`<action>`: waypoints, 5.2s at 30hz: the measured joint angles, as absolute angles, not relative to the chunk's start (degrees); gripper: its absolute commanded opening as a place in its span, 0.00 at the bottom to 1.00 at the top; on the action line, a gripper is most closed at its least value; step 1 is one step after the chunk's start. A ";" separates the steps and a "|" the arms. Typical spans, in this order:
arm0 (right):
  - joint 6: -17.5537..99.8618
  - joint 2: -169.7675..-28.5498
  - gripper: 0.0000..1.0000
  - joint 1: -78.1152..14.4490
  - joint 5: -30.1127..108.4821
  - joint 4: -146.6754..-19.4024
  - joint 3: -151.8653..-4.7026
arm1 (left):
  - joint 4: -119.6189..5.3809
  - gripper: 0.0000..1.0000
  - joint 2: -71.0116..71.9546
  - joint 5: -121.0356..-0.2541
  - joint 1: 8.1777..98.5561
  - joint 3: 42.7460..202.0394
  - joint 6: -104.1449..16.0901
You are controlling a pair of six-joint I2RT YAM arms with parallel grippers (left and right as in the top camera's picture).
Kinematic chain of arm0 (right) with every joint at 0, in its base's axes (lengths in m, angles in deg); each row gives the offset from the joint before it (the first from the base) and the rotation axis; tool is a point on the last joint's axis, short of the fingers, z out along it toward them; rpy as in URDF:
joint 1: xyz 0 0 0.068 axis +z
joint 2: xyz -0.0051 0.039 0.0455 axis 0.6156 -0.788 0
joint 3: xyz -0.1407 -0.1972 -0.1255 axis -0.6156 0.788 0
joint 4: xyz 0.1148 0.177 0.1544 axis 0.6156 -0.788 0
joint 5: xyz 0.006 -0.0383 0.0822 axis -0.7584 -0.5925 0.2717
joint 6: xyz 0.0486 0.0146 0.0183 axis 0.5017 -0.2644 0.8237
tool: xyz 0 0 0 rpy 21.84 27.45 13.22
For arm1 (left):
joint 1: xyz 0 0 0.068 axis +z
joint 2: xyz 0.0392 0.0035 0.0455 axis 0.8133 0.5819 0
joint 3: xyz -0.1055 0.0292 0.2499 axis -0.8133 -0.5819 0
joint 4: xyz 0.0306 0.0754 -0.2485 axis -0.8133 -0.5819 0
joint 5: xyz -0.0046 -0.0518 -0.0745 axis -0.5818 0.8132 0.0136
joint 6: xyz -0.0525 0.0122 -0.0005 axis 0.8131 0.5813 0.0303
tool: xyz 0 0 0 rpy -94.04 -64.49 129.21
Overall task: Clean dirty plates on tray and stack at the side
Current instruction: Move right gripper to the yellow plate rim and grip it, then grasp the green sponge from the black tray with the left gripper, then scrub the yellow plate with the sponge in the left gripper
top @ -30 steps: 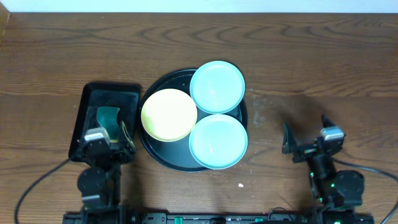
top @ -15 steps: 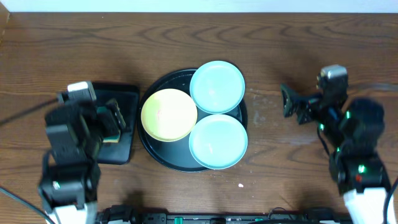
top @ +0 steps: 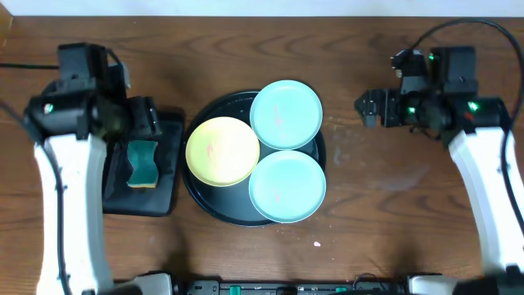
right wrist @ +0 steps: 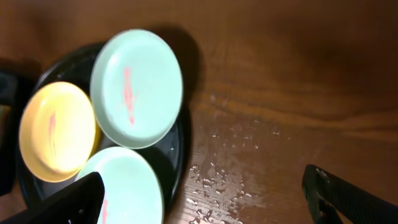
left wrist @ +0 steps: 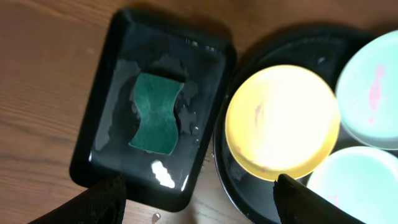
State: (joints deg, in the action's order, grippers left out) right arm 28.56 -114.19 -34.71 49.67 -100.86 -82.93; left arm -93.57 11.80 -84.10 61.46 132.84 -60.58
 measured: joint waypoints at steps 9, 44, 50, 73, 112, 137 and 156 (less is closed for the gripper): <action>31.60 -122.23 0.83 -34.18 57.95 -93.19 -83.37 | -93.59 0.77 21.31 -84.10 61.46 132.86 -60.58; 47.97 -153.86 0.28 0.99 41.23 -103.60 -105.83 | -93.65 0.77 24.42 -88.27 70.82 132.86 -54.51; 49.68 -154.82 0.25 2.52 37.38 -103.81 -105.83 | -93.65 0.77 24.42 -88.43 70.82 132.86 -54.51; 51.16 -158.95 0.09 3.06 37.05 -102.13 -105.94 | -93.59 0.76 24.42 -88.47 70.82 132.86 -54.51; 49.68 -159.17 0.01 3.15 38.19 -99.64 -106.36 | -66.03 0.51 24.33 -87.35 70.82 104.05 -62.92; 49.31 -159.21 0.01 3.06 38.52 -99.49 -106.36 | -59.32 0.07 26.75 -85.61 70.82 100.49 -65.35; 49.18 -159.28 0.01 1.23 42.28 -100.19 -106.36 | -61.57 0.07 17.31 -76.49 55.54 103.55 -48.50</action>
State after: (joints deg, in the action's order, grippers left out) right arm 49.18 -159.28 1.23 42.28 -100.19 -106.36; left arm -61.57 17.31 -76.49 55.54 103.55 -48.50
